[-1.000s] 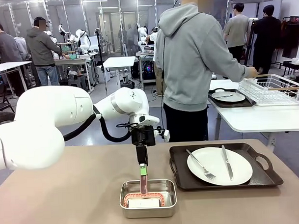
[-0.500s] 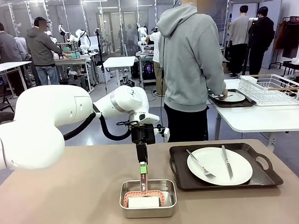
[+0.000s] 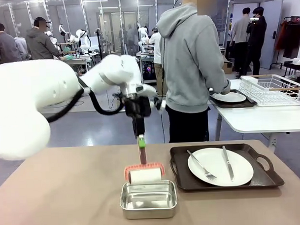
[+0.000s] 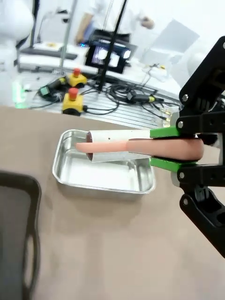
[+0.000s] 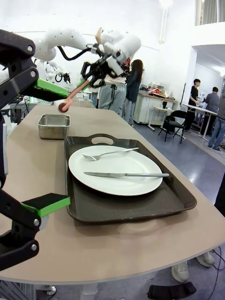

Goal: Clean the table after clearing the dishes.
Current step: When the left (or right) Handle tray is removed, use the left hand (or right hand) to clean the left (or right) side of the table with the Lint Roller.

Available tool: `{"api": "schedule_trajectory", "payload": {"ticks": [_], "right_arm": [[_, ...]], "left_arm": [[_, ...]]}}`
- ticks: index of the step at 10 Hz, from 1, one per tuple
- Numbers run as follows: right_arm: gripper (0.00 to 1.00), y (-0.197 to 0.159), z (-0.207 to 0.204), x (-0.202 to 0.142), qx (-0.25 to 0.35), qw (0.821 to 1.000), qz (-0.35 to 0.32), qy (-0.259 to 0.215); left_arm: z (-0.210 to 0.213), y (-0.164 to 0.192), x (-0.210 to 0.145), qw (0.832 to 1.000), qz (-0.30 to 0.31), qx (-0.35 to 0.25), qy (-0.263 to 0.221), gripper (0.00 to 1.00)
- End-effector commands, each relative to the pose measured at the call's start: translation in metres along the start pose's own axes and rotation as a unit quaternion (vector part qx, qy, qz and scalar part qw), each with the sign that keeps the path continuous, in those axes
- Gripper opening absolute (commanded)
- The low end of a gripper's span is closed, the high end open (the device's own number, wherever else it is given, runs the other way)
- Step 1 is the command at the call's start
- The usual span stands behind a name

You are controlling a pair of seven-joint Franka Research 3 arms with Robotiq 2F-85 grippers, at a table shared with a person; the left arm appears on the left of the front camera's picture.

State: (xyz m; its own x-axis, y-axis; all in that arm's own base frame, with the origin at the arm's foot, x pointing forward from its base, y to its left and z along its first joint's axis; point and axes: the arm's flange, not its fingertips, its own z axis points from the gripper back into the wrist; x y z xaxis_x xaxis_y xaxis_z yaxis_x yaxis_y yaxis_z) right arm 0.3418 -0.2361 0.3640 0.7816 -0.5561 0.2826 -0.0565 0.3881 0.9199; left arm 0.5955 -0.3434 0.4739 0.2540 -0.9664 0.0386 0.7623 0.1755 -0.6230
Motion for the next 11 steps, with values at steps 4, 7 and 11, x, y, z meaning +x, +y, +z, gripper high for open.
{"api": "schedule_trajectory", "payload": {"ticks": [4,7,11], "right_arm": [[1.0,0.002,0.002,-0.002,0.0,1.0,0.002,0.002],[1.0,0.002,0.002,-0.002,0.0,1.0,0.002,0.002],[1.0,0.002,0.002,-0.002,0.0,1.0,0.002,0.002]], "left_arm": [[0.029,-0.061,-0.118,0.891,0.351,0.141,-0.252,0.03],[0.012,-0.077,-0.17,0.817,0.443,0.204,-0.309,0.03],[0.018,-0.069,-0.174,0.823,0.432,0.206,-0.307,0.03]]}}
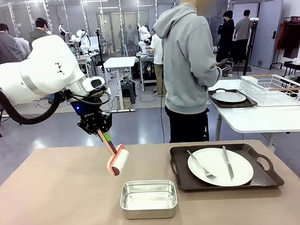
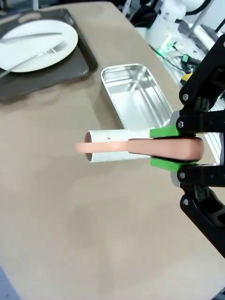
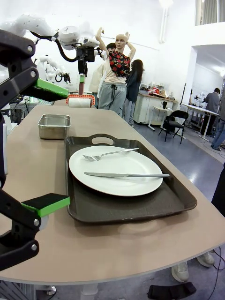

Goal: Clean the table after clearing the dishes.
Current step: When the left (or right) Handle tray is removed, use the left hand (or right hand) to clean the left (or right) side of the table with the Lint Roller.

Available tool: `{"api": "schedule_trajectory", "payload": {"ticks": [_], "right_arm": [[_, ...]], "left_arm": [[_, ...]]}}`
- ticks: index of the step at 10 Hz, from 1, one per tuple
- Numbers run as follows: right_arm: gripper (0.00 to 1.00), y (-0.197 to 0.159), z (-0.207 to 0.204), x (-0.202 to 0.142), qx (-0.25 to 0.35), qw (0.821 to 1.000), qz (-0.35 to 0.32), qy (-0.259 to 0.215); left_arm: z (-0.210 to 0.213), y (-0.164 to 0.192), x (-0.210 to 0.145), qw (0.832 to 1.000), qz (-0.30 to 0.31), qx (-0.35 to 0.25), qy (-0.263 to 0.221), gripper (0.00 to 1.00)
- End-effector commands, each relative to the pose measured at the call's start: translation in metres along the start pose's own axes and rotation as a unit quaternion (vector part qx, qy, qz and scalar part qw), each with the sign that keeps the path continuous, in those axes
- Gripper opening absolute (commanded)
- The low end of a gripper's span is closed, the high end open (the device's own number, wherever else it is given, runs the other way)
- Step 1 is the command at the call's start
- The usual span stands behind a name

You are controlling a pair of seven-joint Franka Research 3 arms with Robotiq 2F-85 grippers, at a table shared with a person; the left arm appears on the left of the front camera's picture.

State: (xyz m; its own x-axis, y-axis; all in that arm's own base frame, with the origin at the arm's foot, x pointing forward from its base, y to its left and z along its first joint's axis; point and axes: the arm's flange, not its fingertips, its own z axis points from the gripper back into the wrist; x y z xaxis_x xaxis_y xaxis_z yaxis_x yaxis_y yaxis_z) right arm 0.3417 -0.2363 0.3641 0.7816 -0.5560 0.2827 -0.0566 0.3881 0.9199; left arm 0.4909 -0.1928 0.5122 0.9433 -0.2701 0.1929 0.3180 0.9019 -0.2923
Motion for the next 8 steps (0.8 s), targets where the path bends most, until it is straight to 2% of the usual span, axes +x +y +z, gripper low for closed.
{"api": "schedule_trajectory", "payload": {"ticks": [1,4,5,6,8], "right_arm": [[1.0,0.001,0.002,-0.002,0.0,1.0,0.002,0.002],[1.0,0.001,0.002,-0.002,0.0,1.0,0.002,0.002],[1.0,0.001,0.002,-0.002,0.0,1.0,0.002,0.002],[1.0,0.001,0.002,-0.002,0.0,1.0,0.002,0.002],[1.0,0.001,0.002,-0.002,0.0,1.0,0.002,0.002]], "left_arm": [[0.012,0.01,0.017,0.999,0.039,-0.003,-0.009,0.03],[0.012,0.01,0.017,0.999,0.039,-0.003,-0.009,0.03],[0.008,0.013,0.013,1.0,0.029,-0.001,-0.01,0.22],[0.009,0.015,0.018,0.999,0.027,0.014,-0.04,0.22],[0.016,0.064,0.019,0.989,0.091,-0.069,-0.091,0.22]]}}
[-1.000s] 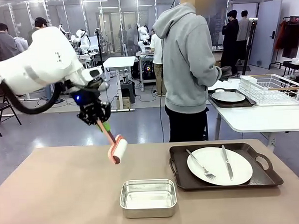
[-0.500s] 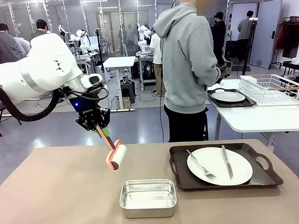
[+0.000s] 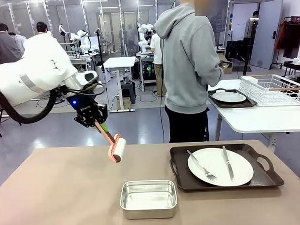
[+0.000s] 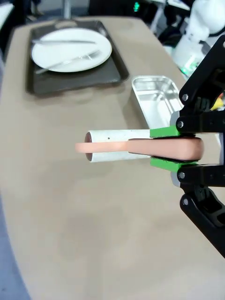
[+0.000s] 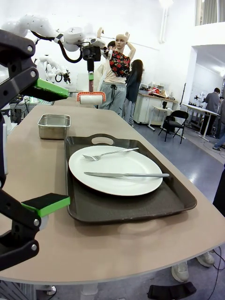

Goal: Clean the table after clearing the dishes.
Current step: When the left (or right) Handle tray is removed, use the left hand (or right hand) to clean the left (or right) side of the table with the Lint Roller.

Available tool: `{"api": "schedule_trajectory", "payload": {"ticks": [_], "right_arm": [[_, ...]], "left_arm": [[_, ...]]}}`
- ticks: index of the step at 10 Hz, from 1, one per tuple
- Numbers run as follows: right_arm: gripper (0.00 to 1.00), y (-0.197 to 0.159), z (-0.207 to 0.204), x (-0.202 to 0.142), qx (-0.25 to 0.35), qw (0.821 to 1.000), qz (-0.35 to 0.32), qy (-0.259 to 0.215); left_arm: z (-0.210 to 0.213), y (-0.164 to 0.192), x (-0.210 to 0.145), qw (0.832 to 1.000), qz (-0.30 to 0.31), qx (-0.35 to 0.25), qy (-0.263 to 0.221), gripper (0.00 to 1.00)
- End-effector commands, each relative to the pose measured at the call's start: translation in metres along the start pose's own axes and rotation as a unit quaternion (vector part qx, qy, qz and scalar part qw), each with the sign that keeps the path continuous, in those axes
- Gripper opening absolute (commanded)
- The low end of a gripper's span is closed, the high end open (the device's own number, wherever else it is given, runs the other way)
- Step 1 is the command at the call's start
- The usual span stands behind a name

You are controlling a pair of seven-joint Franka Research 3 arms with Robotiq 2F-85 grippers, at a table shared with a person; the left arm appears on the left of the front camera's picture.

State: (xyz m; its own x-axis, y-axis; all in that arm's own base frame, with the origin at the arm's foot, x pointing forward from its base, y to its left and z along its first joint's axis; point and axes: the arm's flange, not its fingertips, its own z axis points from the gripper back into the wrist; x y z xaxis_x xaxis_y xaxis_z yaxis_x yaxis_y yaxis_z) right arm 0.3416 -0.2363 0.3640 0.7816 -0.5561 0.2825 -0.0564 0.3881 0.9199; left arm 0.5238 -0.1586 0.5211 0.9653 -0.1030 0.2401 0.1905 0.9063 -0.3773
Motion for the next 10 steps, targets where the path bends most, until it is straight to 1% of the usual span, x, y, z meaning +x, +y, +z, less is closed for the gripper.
{"api": "schedule_trajectory", "payload": {"ticks": [1,2,4,5,6,7,9,10], "right_arm": [[1.0,0.002,0.002,-0.002,0.0,1.0,0.002,0.002],[1.0,0.002,0.002,-0.002,0.0,1.0,0.002,0.002],[1.0,0.002,0.002,-0.002,0.0,1.0,0.002,0.002],[1.0,0.002,0.002,-0.002,0.0,1.0,0.002,0.002],[1.0,0.002,0.002,-0.002,0.0,1.0,0.002,0.002],[1.0,0.002,0.002,-0.002,0.0,1.0,0.002,0.002],[1.0,0.002,0.002,-0.002,0.0,1.0,0.002,0.002],[1.0,0.002,0.002,-0.002,0.0,1.0,0.002,0.002]], "left_arm": [[-0.001,0.053,-0.007,0.995,0.047,-0.078,-0.036,0.22],[-0.006,0.075,-0.011,0.992,0.064,-0.101,-0.038,0.22],[-0.018,0.112,-0.015,0.984,0.069,-0.166,-0.017,0.22],[-0.025,0.128,-0.018,0.981,0.065,-0.181,-0.006,0.22],[-0.036,0.142,-0.021,0.977,0.06,-0.204,0.021,0.22],[-0.044,0.153,-0.02,0.973,0.051,-0.222,0.037,0.22],[-0.063,0.165,-0.021,0.967,0.052,-0.249,0.029,0.22],[-0.08,0.172,-0.023,0.963,0.054,-0.262,0.018,0.22]]}}
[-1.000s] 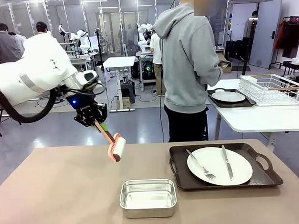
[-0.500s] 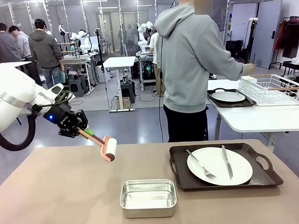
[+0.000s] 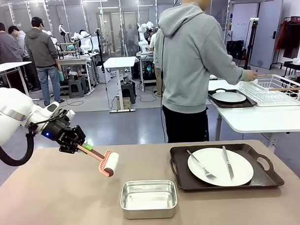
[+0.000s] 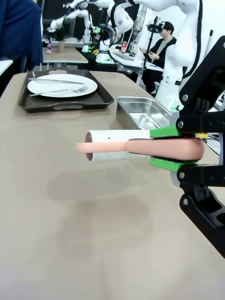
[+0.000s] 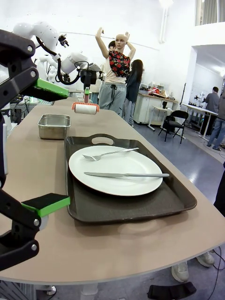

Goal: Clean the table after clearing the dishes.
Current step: When the left (or right) Handle tray is removed, use the left hand (or right hand) to clean the left (or right) side of the table with the Lint Roller.

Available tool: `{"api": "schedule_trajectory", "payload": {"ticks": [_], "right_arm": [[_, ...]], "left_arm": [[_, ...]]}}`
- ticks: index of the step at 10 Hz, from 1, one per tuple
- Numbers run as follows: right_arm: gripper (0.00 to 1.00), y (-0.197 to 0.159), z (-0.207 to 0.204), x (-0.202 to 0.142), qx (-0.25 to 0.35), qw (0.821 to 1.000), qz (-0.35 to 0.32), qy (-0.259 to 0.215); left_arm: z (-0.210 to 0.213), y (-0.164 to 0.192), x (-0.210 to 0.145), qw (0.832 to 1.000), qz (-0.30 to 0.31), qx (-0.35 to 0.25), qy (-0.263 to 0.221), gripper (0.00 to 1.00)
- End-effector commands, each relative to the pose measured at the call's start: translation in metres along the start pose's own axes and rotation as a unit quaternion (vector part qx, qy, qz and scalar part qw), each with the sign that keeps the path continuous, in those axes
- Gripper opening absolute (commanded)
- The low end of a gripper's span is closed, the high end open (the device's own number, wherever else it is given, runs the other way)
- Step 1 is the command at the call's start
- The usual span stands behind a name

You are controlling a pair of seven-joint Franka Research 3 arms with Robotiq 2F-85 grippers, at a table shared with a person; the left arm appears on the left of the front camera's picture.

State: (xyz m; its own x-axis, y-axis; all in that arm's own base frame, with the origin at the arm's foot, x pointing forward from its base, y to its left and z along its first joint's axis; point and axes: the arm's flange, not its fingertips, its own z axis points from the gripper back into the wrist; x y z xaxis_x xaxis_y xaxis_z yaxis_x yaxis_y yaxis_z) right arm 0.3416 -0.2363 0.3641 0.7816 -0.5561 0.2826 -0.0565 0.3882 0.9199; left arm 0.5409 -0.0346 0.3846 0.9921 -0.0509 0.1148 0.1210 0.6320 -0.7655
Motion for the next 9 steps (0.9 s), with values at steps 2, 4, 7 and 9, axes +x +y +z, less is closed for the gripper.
{"api": "schedule_trajectory", "payload": {"ticks": [2,4,7,9], "right_arm": [[1.0,0.002,0.002,-0.002,0.0,1.0,0.002,0.002],[1.0,0.002,0.002,-0.002,0.0,1.0,0.002,0.002],[1.0,0.002,0.002,-0.002,0.0,1.0,0.002,0.002],[1.0,0.002,0.002,-0.002,0.0,1.0,0.002,0.002]], "left_arm": [[-0.016,0.025,0.007,0.998,-0.009,-0.045,-0.037,0.22],[-0.026,0.037,0.009,0.998,-0.009,-0.061,-0.033,0.22],[-0.032,0.065,0.012,0.996,0.002,-0.071,-0.044,0.22],[-0.036,0.088,0.014,0.997,0.004,-0.068,-0.043,0.22]]}}
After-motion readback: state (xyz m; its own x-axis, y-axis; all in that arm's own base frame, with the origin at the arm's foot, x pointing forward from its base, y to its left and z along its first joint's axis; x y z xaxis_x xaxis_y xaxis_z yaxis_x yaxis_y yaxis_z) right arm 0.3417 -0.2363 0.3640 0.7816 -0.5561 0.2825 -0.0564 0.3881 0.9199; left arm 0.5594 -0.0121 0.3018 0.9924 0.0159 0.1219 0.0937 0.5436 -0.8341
